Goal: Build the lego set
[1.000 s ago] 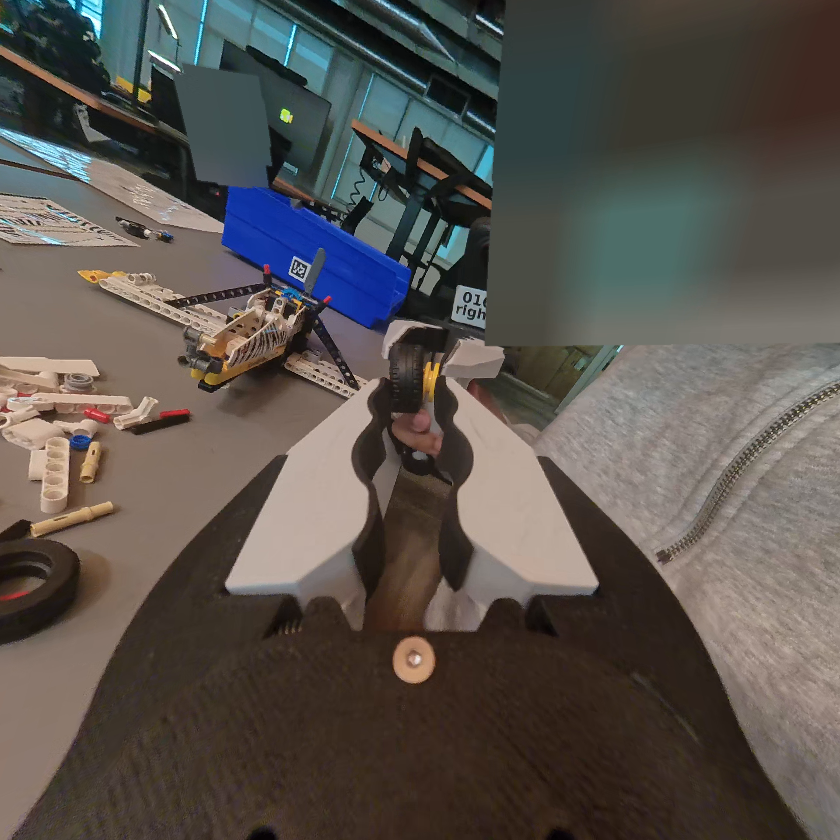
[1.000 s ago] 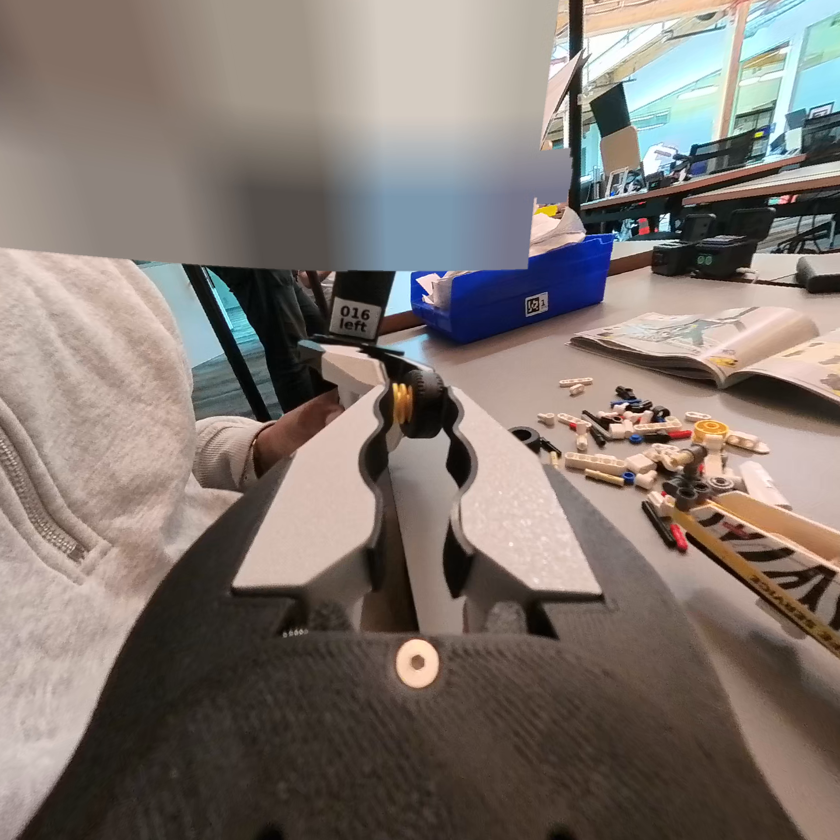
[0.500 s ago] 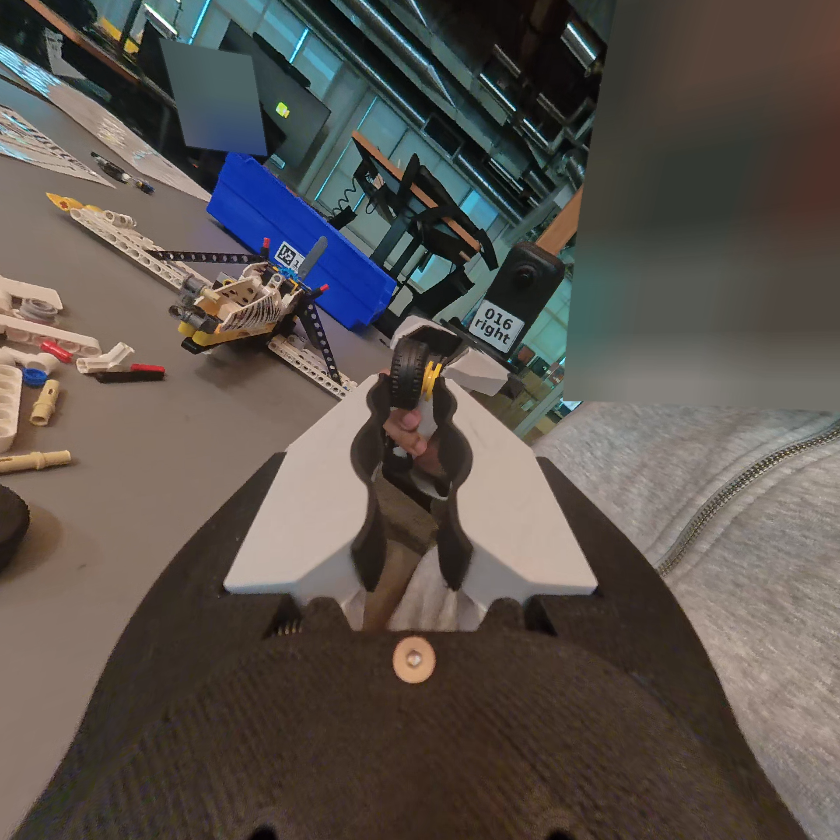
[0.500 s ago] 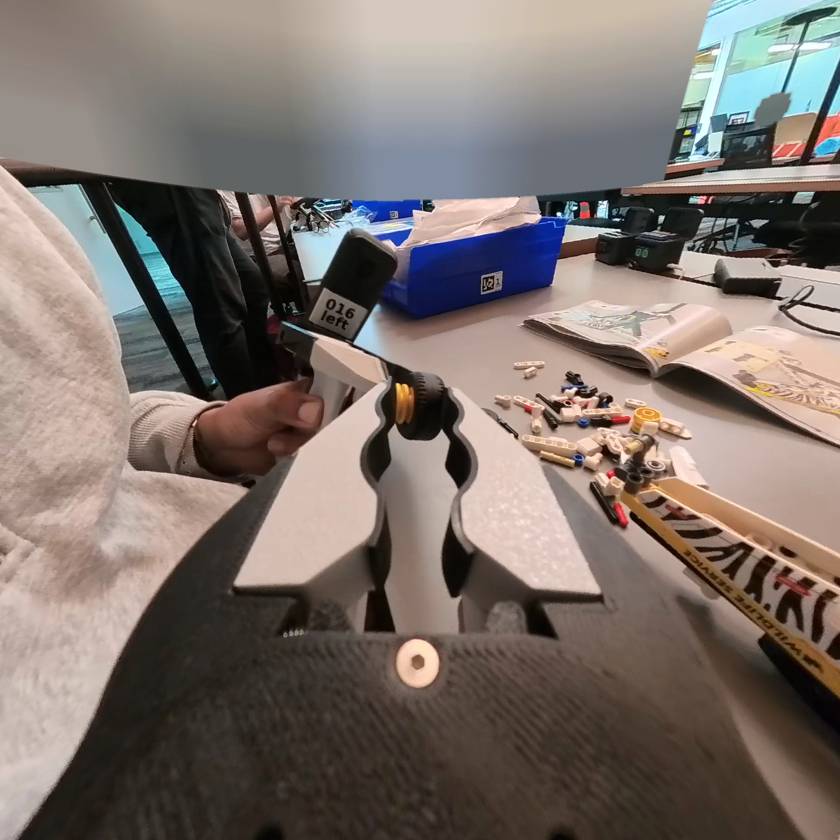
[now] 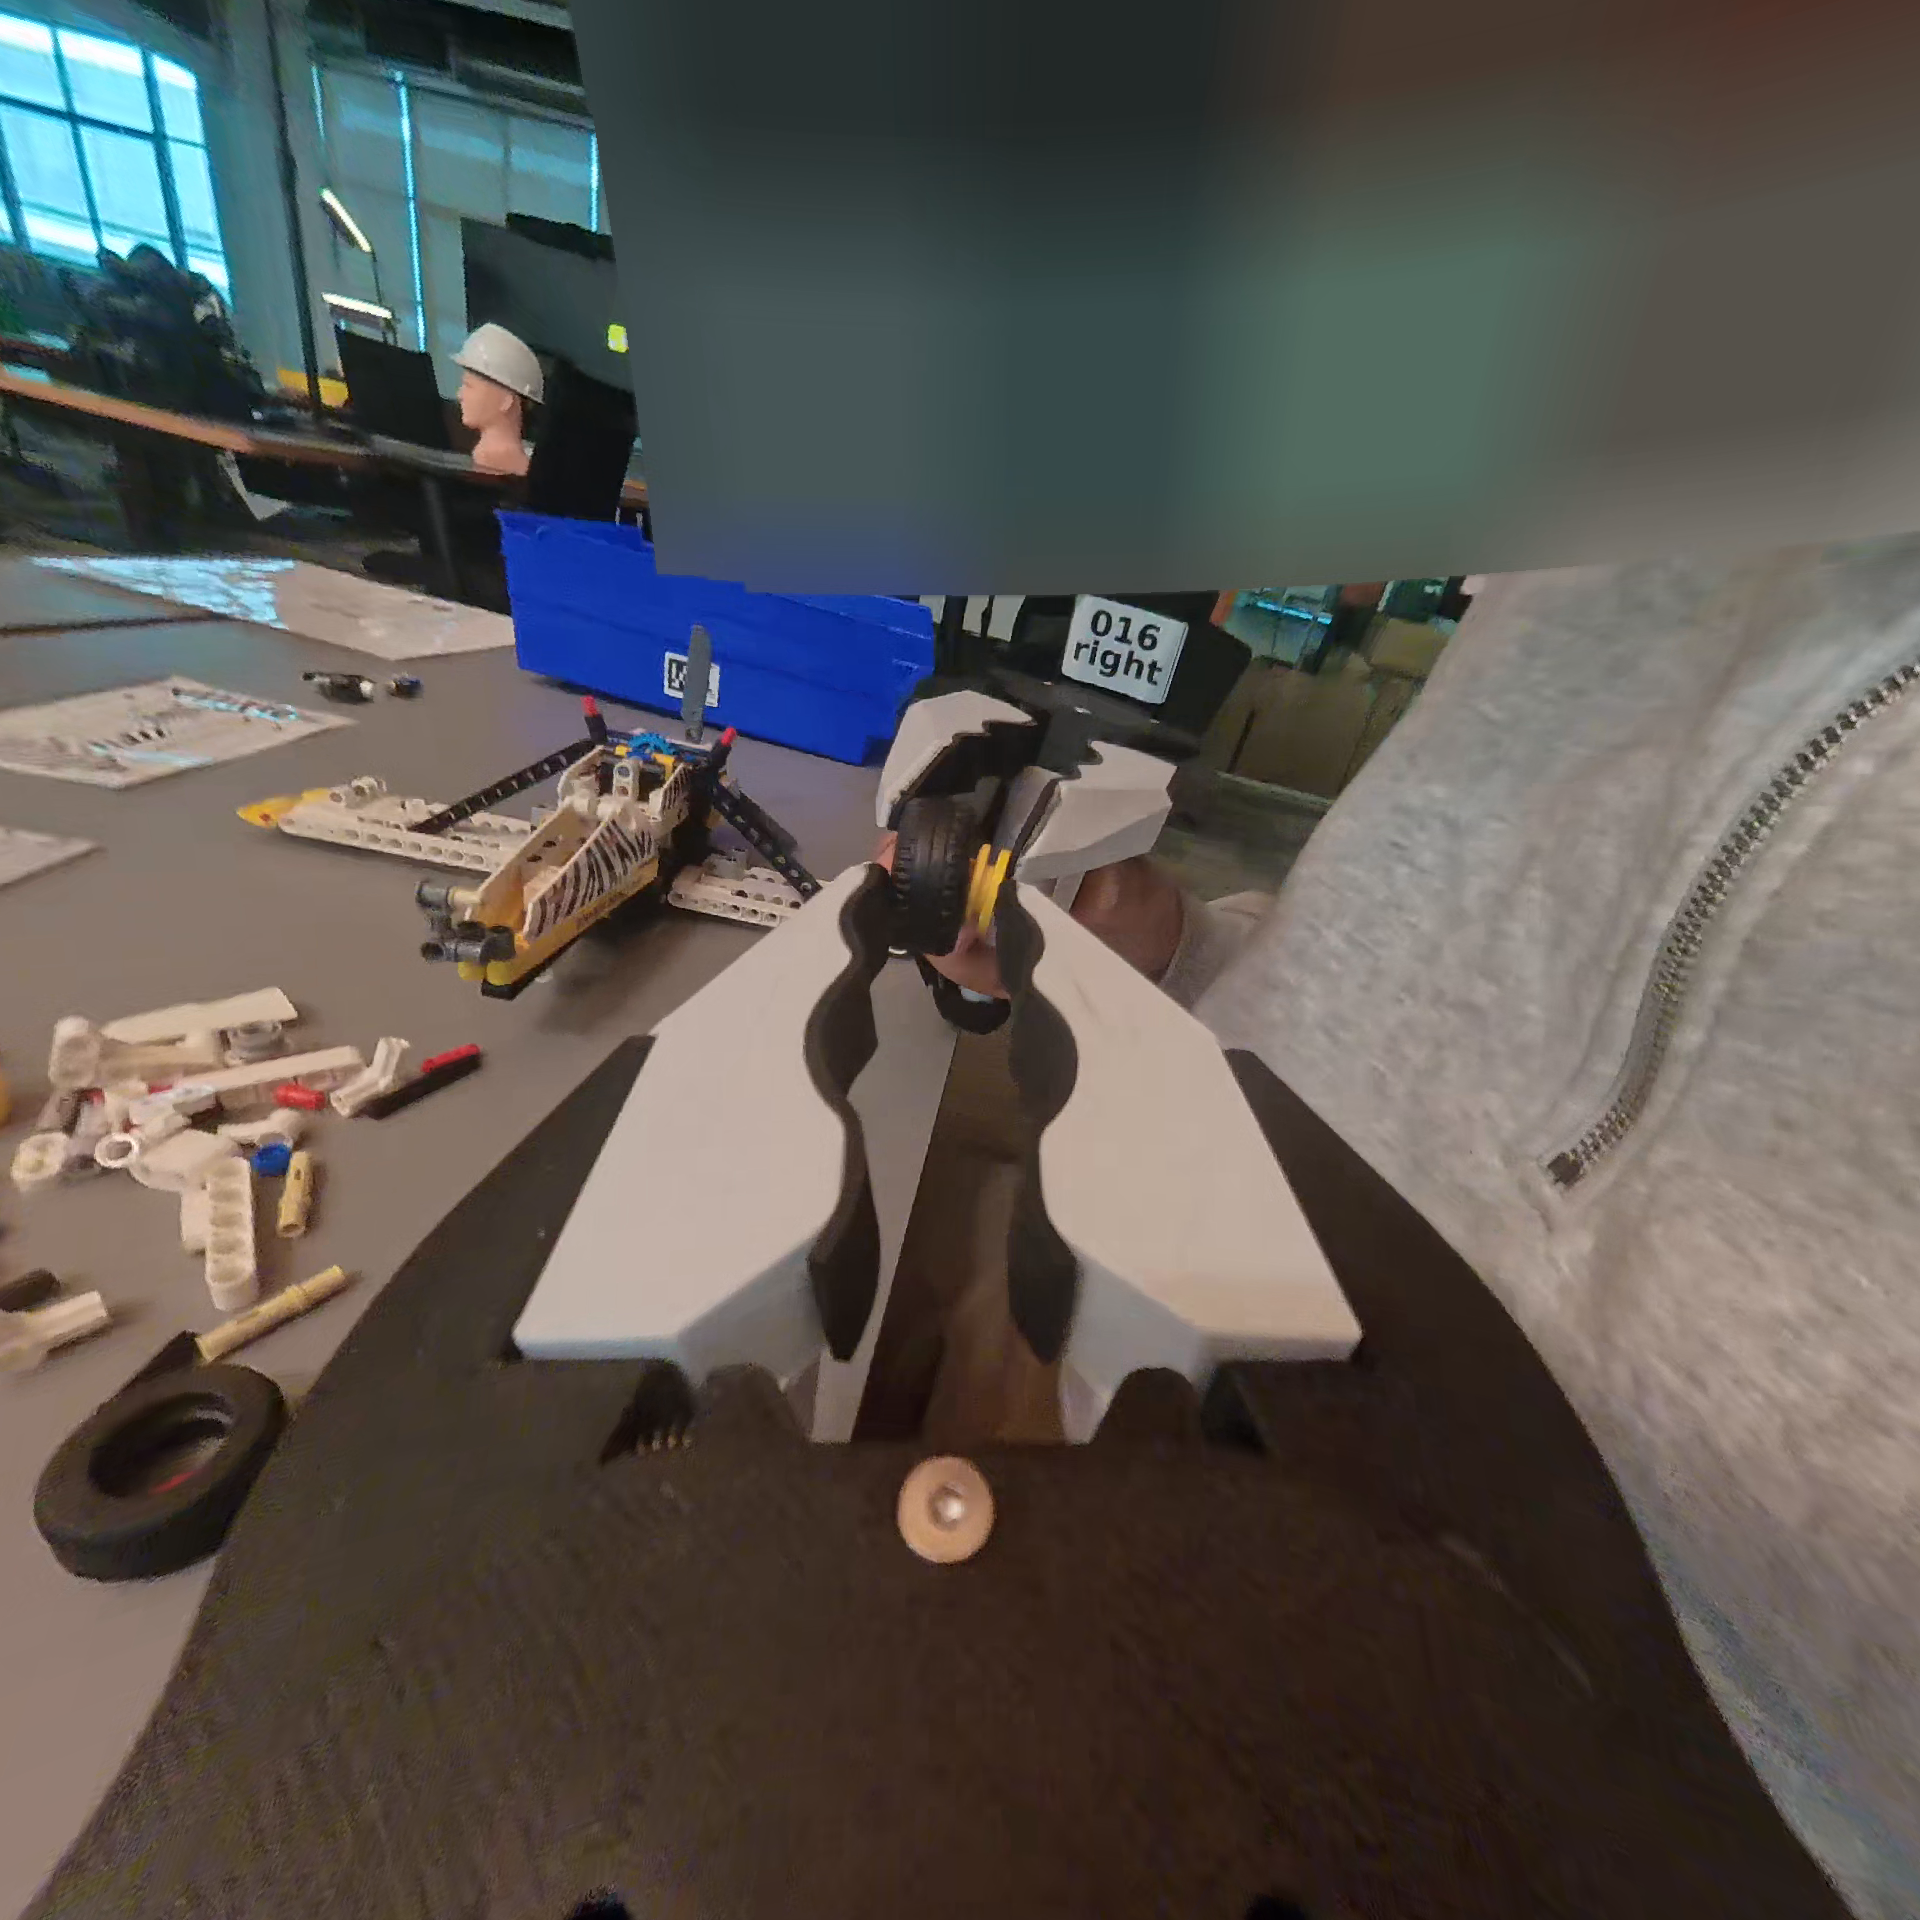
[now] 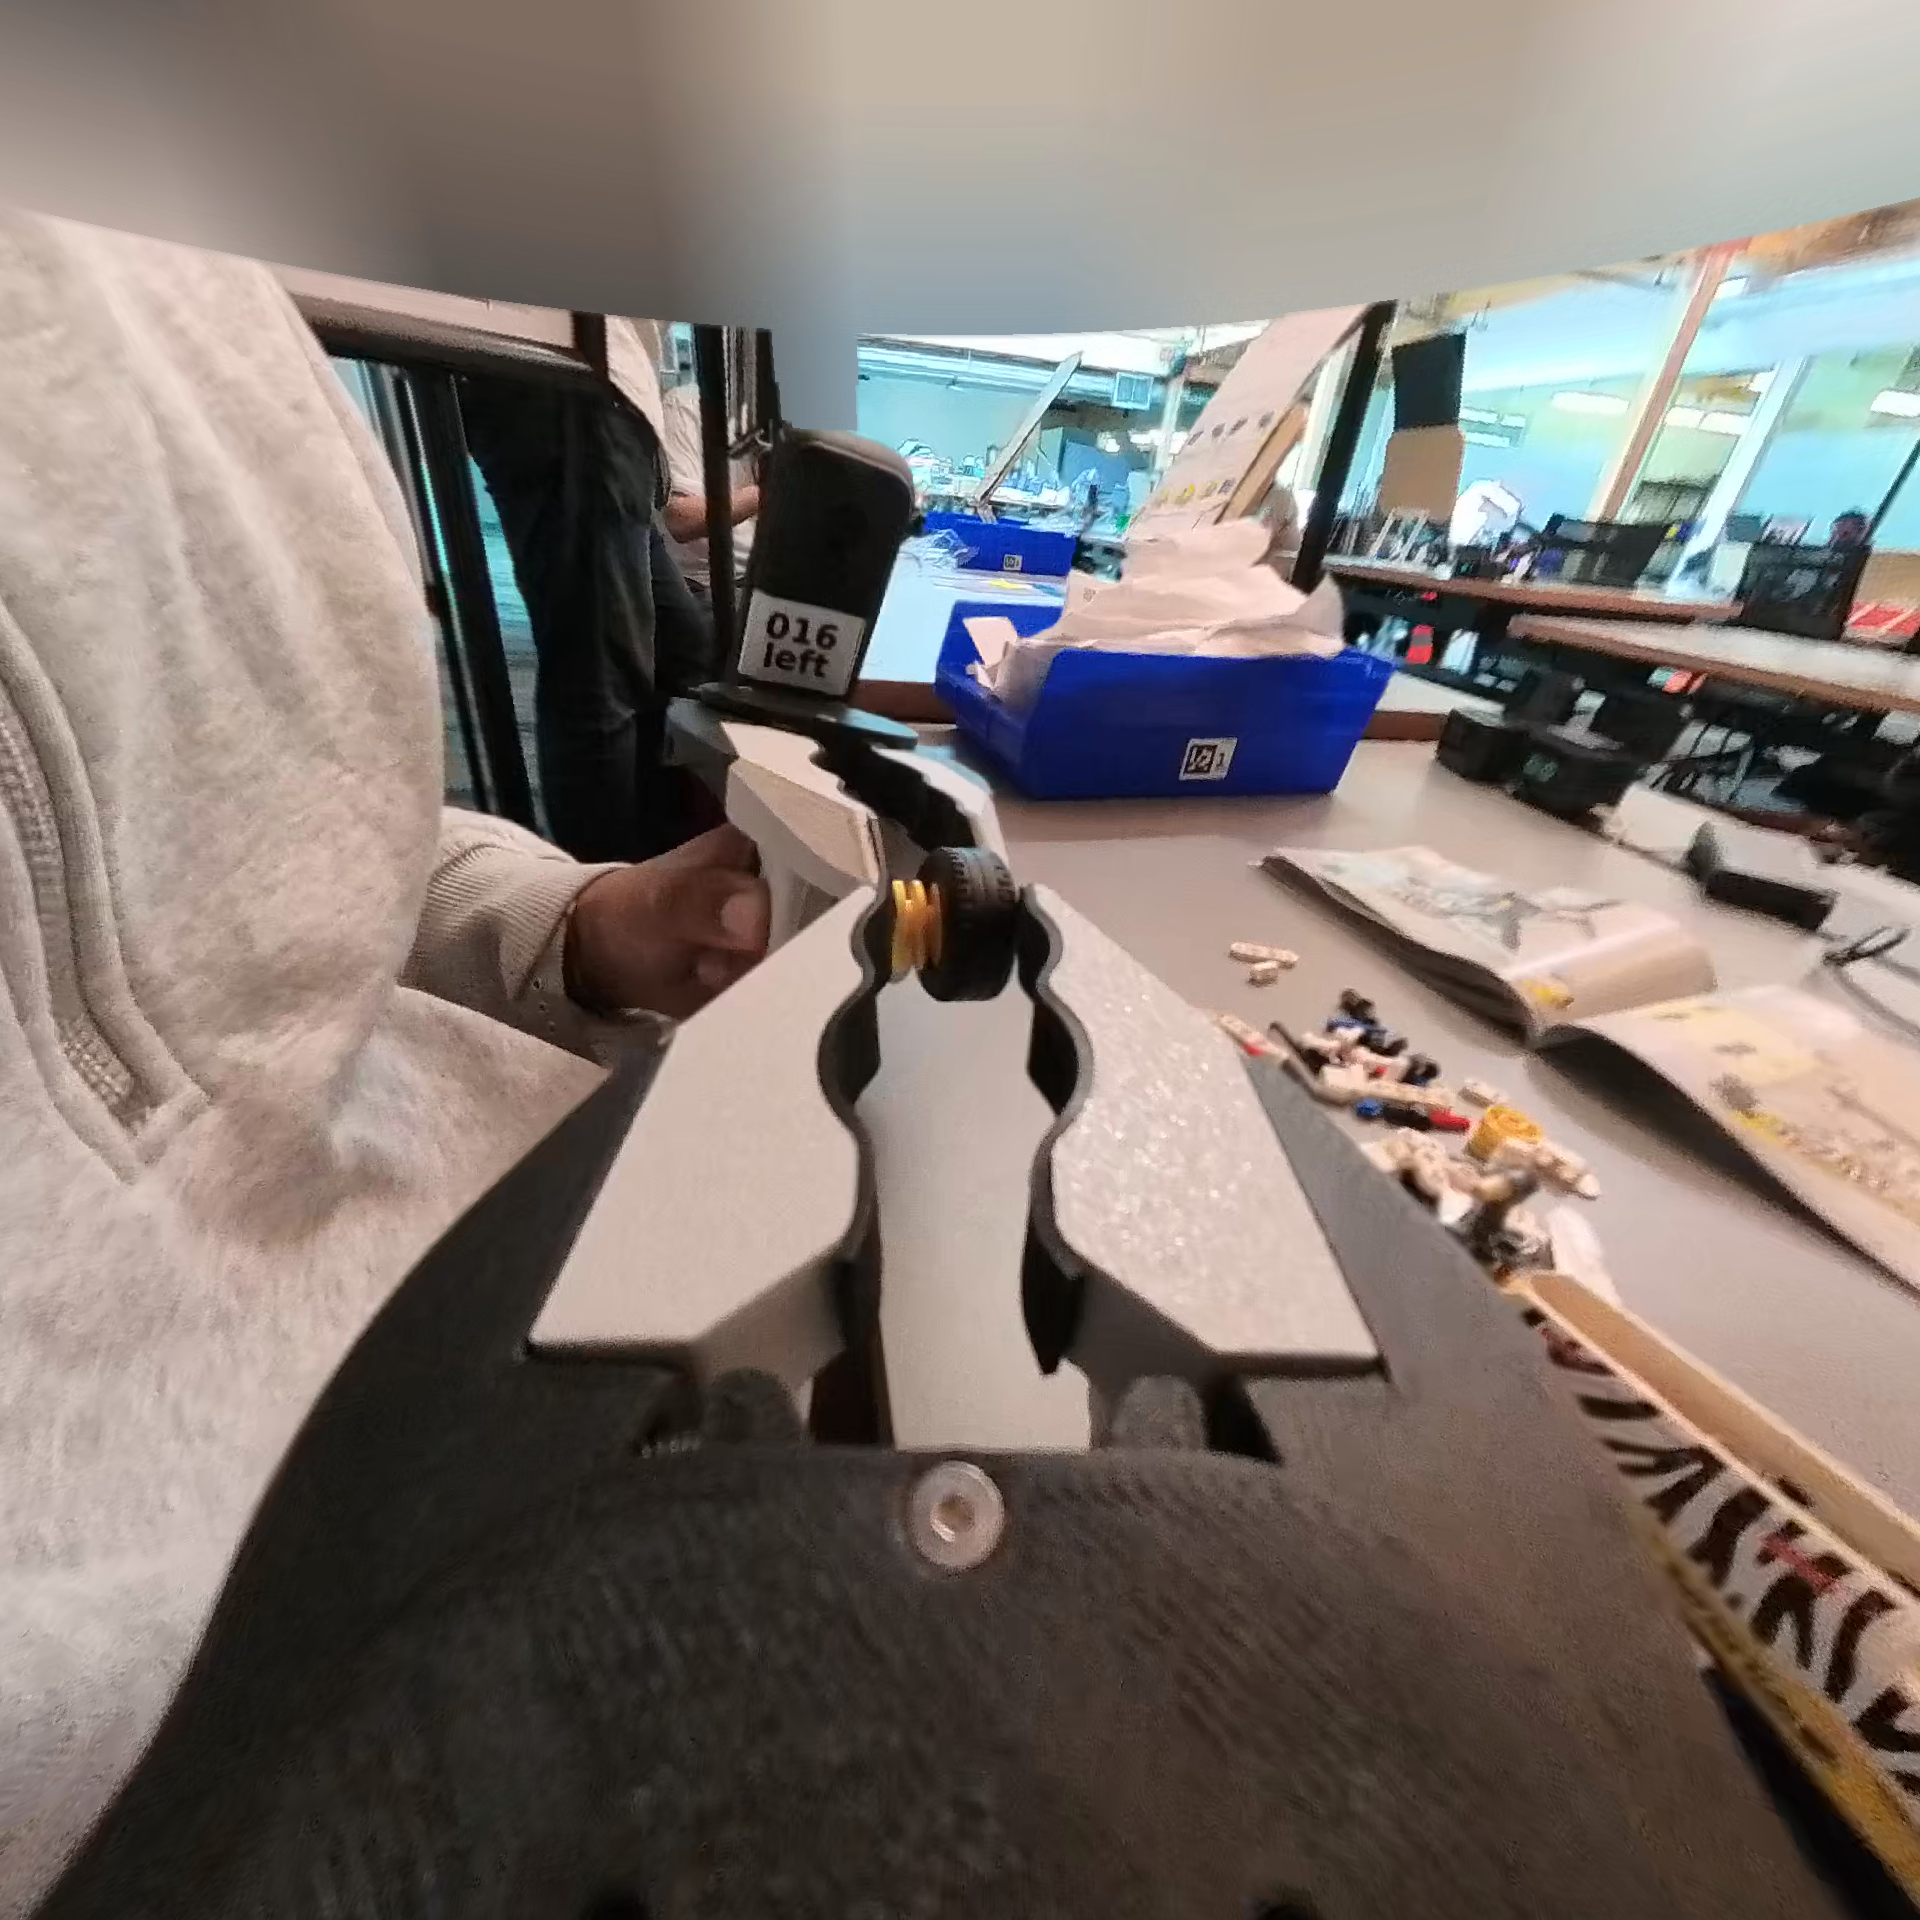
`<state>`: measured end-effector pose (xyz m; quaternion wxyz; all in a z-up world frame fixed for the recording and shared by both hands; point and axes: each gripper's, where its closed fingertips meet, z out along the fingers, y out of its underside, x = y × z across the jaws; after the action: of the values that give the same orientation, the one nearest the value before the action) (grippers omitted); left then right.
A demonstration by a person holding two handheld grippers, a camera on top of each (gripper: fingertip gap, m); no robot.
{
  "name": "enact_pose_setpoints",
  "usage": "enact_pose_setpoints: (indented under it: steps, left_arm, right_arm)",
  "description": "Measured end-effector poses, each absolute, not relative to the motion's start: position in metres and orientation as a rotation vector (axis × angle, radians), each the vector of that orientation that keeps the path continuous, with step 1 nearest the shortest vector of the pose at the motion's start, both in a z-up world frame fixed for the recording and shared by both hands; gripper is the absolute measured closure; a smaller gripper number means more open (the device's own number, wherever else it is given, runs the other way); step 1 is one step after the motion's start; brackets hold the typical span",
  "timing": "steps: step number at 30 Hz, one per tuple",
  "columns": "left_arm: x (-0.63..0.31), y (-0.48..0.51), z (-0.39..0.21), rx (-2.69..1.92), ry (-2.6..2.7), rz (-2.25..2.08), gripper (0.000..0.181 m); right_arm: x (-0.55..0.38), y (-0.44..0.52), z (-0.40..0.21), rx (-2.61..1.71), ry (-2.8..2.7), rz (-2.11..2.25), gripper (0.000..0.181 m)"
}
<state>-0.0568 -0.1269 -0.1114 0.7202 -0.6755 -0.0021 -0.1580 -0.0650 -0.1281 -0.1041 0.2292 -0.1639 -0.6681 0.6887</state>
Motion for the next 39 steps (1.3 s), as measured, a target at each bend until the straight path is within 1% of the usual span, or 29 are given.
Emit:
enact_pose_setpoints:
  steps: [1, 3, 5, 7, 8, 9, 10, 14, 15, 19, 20, 25, 31, 39]
  left_arm:
    - [-0.056, -0.128, -0.110, -1.496, 0.010, -0.326, 0.164]
    - [-0.054, -0.130, -0.108, -1.502, 0.040, -0.276, 0.164]
    - [-0.050, -0.133, -0.106, -1.522, 0.090, -0.208, 0.164]
    - [-0.043, -0.133, -0.106, -1.563, 0.157, -0.135, 0.164]
    - [-0.038, -0.133, -0.106, -1.581, 0.195, -0.106, 0.164]
    - [-0.033, -0.133, -0.106, -1.596, 0.227, -0.088, 0.164]
    - [-0.028, -0.132, -0.106, -1.606, 0.253, -0.075, 0.164]
    - [-0.015, -0.133, -0.106, -1.622, 0.321, -0.054, 0.163]
    - [-0.013, -0.133, -0.106, -1.620, 0.329, -0.058, 0.164]
    - [-0.006, -0.136, -0.109, -1.612, 0.349, -0.078, 0.164]
    - [-0.004, -0.137, -0.110, -1.611, 0.352, -0.082, 0.164]
    - [0.005, -0.138, -0.118, -1.605, 0.348, -0.133, 0.164]
    - [0.012, -0.140, -0.124, -1.596, 0.324, -0.190, 0.164]
    - [0.009, -0.134, -0.137, -1.577, 0.125, -0.459, 0.161]
  right_arm:
    - [-0.064, -0.128, -0.103, -0.420, -1.822, 1.870, 0.158]
    - [-0.062, -0.125, -0.100, -0.396, -1.786, 1.835, 0.141]
    - [-0.057, -0.121, -0.098, -0.379, -1.768, 1.849, 0.128]
    - [-0.051, -0.118, -0.097, -0.377, -1.762, 1.890, 0.098]
    - [-0.049, -0.118, -0.097, -0.380, -1.756, 1.906, 0.089]
    - [-0.046, -0.118, -0.096, -0.381, -1.749, 1.917, 0.085]
    - [-0.044, -0.119, -0.095, -0.378, -1.738, 1.920, 0.089]
    - [-0.032, -0.125, -0.096, -0.311, -1.680, 1.864, 0.120]
    - [-0.030, -0.126, -0.099, -0.303, -1.691, 1.840, 0.123]
    - [-0.020, -0.130, -0.109, -0.340, -1.799, 1.876, 0.117]
    - [-0.015, -0.131, -0.108, -0.344, -1.819, 1.906, 0.119]
    - [0.000, -0.139, -0.114, -0.301, -1.906, 1.903, 0.142]
    - [0.006, -0.143, -0.120, -0.214, -1.944, 1.821, 0.160]
    - [0.000, -0.142, -0.135, -0.311, -2.082, 1.863, 0.161]
